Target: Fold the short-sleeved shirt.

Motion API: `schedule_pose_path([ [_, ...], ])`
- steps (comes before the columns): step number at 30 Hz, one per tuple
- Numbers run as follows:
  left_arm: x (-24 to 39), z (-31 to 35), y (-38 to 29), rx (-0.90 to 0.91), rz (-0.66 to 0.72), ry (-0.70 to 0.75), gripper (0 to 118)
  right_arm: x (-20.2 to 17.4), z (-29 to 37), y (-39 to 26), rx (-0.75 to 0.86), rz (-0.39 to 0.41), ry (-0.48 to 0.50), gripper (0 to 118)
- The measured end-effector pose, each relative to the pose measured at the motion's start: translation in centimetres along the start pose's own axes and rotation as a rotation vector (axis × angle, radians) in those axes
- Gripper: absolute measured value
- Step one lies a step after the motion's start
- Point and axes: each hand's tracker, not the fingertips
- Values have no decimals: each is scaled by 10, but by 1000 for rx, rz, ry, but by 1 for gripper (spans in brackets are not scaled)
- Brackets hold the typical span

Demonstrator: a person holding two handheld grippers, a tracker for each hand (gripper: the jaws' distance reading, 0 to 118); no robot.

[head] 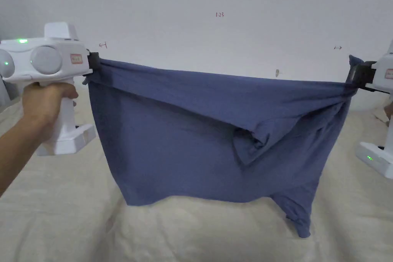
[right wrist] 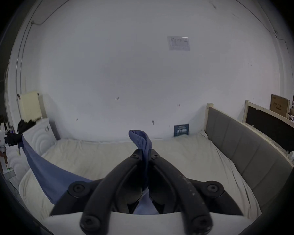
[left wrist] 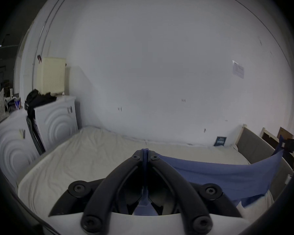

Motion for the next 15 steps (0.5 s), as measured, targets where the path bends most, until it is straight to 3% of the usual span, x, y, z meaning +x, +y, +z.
schedule_pose_path([
  [4,9,-22,31,59,-99,50,5,-10,-19,17,42,2,-14,6],
  [15,19,-92,12,35,-103,124,5,-19,-59,-5,52,20,-50,6],
])
